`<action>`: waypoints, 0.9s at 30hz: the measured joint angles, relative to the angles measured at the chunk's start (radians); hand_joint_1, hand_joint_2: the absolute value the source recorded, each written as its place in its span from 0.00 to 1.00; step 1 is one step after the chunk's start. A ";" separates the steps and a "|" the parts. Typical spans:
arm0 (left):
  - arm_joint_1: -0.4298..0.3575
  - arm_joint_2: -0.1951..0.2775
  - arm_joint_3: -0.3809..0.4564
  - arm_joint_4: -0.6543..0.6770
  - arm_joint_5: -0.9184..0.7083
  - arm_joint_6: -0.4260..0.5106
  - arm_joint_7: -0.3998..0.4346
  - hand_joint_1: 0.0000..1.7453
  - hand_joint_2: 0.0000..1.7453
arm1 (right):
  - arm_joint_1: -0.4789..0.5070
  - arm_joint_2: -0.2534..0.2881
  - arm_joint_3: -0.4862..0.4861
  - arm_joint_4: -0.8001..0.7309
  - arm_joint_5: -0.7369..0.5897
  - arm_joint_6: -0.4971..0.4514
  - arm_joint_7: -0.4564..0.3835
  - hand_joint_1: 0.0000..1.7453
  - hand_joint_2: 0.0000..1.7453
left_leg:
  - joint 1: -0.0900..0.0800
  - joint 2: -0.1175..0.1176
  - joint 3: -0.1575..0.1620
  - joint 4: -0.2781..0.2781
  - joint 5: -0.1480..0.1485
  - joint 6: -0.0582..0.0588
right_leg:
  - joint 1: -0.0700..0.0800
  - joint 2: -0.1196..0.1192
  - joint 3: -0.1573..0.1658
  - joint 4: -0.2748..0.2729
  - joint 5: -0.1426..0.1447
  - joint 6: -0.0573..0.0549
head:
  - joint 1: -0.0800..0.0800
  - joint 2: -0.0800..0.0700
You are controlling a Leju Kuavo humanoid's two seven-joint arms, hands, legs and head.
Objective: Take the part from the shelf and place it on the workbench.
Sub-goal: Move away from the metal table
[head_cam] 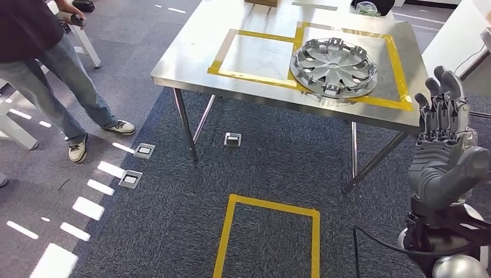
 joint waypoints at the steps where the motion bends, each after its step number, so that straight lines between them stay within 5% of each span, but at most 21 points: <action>1: 0.000 0.000 0.000 0.000 0.002 0.000 -0.001 0.00 0.00 | 0.009 0.002 0.000 0.000 0.004 -0.004 -0.006 0.00 0.00 | 0.002 -0.006 -0.002 -0.003 0.004 0.005 | -0.001 0.021 -0.019 0.041 -0.027 0.003 | 0.005 0.000; 3: 0.001 0.001 0.000 0.000 0.006 0.000 -0.003 0.00 0.00 | 0.034 0.008 0.000 0.002 0.011 -0.013 -0.021 0.00 0.00 | 0.001 -0.022 -0.008 -0.004 0.008 0.012 | -0.003 0.054 -0.082 0.170 -0.087 0.005 | 0.016 0.000; 5: 0.004 0.001 0.000 0.000 0.010 0.001 -0.005 0.00 0.00 | 0.059 0.018 0.001 0.005 0.014 -0.021 -0.037 0.00 0.00 | -0.002 -0.039 -0.010 -0.003 0.010 0.014 | -0.002 0.060 -0.124 0.248 -0.098 0.003 | 0.024 0.000; 6: 0.005 0.002 0.000 0.000 0.011 0.002 -0.007 0.00 0.00 | 0.070 0.023 0.001 0.007 0.013 -0.023 -0.046 0.00 0.00 | -0.004 -0.048 -0.010 -0.003 0.011 0.014 | -0.002 0.062 -0.119 0.233 -0.074 -0.001 | 0.027 0.000; 9: 0.007 0.001 0.001 0.000 0.014 0.003 -0.012 0.00 0.00 | 0.104 0.039 -0.004 0.009 0.009 -0.024 -0.073 0.00 0.00 | -0.009 -0.077 -0.010 -0.002 0.014 0.011 | 0.002 0.099 -0.045 0.056 0.027 -0.024 | 0.033 0.000; 11: 0.007 -0.001 0.001 0.000 0.017 0.005 -0.013 0.00 0.00 | 0.125 0.049 -0.009 0.010 0.001 -0.025 -0.088 0.00 0.00 | -0.007 -0.093 -0.019 0.000 0.019 0.002 | 0.005 0.120 -0.018 -0.012 0.043 -0.032 | 0.034 0.000; 13: 0.010 -0.001 0.002 0.000 0.021 0.006 -0.013 0.00 0.00 | 0.141 0.057 -0.014 0.012 -0.009 -0.025 -0.100 0.00 0.00 | -0.005 -0.107 -0.027 -0.001 0.025 -0.010 | 0.004 0.109 -0.015 -0.028 0.043 -0.033 | 0.035 0.000; 16: 0.013 0.001 0.002 0.000 0.025 0.007 -0.016 0.00 0.00 | 0.161 0.070 -0.024 0.016 -0.023 -0.024 -0.112 0.00 0.00 | -0.006 -0.075 -0.052 0.050 -0.014 -0.029 | -0.004 0.080 -0.003 -0.054 0.057 -0.039 | 0.025 0.000; 18: 0.012 0.002 0.002 0.000 0.027 0.008 -0.017 0.00 0.00 | 0.174 0.077 -0.028 0.019 -0.029 -0.024 -0.118 0.00 0.00 | -0.001 -0.042 -0.098 0.163 -0.076 -0.040 | -0.004 0.058 0.000 -0.054 0.058 -0.042 | 0.013 0.000; 20: 0.012 0.002 0.003 0.000 0.030 0.008 -0.019 0.00 0.00 | 0.186 0.082 -0.030 0.025 -0.034 -0.024 -0.121 0.00 0.00 | 0.006 -0.031 -0.127 0.239 -0.099 -0.048 | -0.005 0.036 -0.002 -0.048 0.054 -0.041 | 0.006 0.000; 21: 0.013 0.003 0.003 0.000 0.030 0.008 -0.019 0.00 0.00 | 0.191 0.085 -0.032 0.028 -0.037 -0.024 -0.121 0.00 0.00 | 0.009 -0.028 -0.119 0.230 -0.085 -0.051 | -0.005 0.026 -0.002 -0.044 0.051 -0.039 | 0.002 0.000; 24: 0.012 0.004 0.003 0.000 0.031 0.009 -0.022 0.00 0.00 | 0.203 0.092 -0.036 0.038 -0.044 -0.024 -0.121 0.00 0.00 | 0.008 0.011 -0.032 0.069 -0.016 -0.051 | -0.005 -0.002 -0.003 -0.028 0.038 -0.026 | -0.007 0.000; 27: 0.009 0.004 0.004 0.000 0.034 0.010 -0.024 0.00 0.00 | 0.218 0.094 -0.044 0.049 -0.054 -0.024 -0.121 0.00 0.00 | -0.004 0.034 -0.005 0.011 -0.014 -0.028 | 0.001 -0.027 -0.007 -0.019 0.032 -0.010 | -0.007 0.000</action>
